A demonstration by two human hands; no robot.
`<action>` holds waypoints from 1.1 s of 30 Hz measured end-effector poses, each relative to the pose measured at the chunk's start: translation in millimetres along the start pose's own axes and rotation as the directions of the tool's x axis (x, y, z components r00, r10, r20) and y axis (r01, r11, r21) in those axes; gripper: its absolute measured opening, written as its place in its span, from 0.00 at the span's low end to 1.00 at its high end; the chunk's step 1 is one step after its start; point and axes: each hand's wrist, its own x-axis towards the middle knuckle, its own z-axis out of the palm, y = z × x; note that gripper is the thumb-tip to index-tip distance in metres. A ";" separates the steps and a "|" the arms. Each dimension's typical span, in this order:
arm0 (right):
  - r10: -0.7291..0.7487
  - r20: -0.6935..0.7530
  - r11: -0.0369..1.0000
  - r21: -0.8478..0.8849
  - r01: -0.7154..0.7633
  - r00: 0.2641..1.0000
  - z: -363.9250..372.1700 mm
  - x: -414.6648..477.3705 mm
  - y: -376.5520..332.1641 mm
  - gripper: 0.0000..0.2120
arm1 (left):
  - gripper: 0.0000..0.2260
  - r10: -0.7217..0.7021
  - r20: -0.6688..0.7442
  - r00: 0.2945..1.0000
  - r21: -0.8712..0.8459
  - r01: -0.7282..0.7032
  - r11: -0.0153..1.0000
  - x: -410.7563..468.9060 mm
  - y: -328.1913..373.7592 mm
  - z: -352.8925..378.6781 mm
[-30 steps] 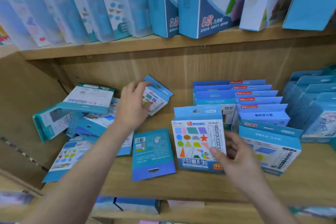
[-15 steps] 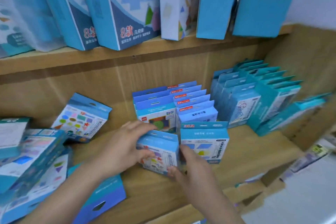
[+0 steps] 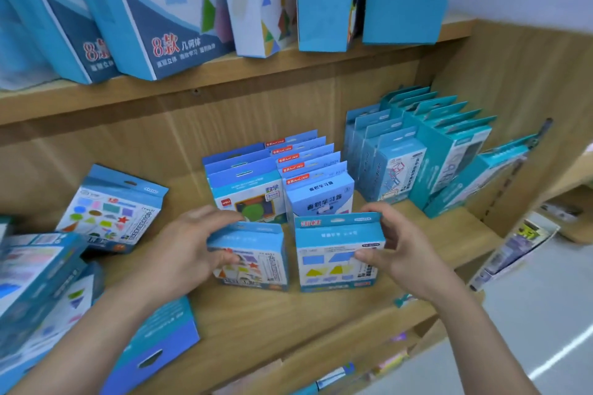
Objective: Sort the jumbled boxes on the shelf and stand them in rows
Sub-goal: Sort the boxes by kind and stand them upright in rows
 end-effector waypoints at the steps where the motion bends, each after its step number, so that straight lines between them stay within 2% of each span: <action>1: 0.008 0.033 1.000 0.002 -0.008 0.999 -4.4 -1.0 -0.7 0.26 | 0.25 -0.021 -0.018 1.000 0.026 0.022 0.999 -0.4 0.9 -0.4; 5: 0.025 0.110 1.000 0.006 -0.025 0.994 -11.8 -1.6 -2.5 0.28 | 0.27 -0.101 -0.055 0.993 0.009 0.101 0.995 0.1 2.6 0.1; 11: 0.034 0.098 0.988 0.148 -0.048 0.995 -10.4 -4.5 4.7 0.25 | 0.24 -0.274 -0.156 0.949 -0.109 0.259 0.960 -1.0 -4.9 -14.3; 15: 0.013 0.078 0.977 0.212 -0.029 0.997 -3.4 -2.3 5.2 0.23 | 0.24 -0.350 -0.264 0.899 0.016 0.367 0.930 -2.6 -24.6 -47.8; 19: -0.007 0.068 0.975 0.224 -0.009 0.998 14.0 5.8 2.7 0.22 | 0.25 -0.382 -0.222 0.897 0.195 0.425 0.884 6.3 -50.8 -52.9; 24: 0.004 0.089 0.975 0.223 -0.024 0.996 29.6 11.9 -0.6 0.21 | 0.24 -0.462 -0.270 0.845 0.174 0.515 0.840 16.7 -81.5 -34.8; 30: 0.023 0.067 0.985 0.171 -0.034 0.998 41.3 17.0 -2.5 0.21 | 0.23 -0.398 -0.350 0.848 0.107 0.458 0.883 21.6 -82.6 -19.1; 33: 0.015 0.061 0.987 0.156 -0.024 0.998 52.7 22.3 -4.8 0.21 | 0.24 -0.314 -0.377 0.871 0.168 0.398 0.902 17.3 -86.8 -19.0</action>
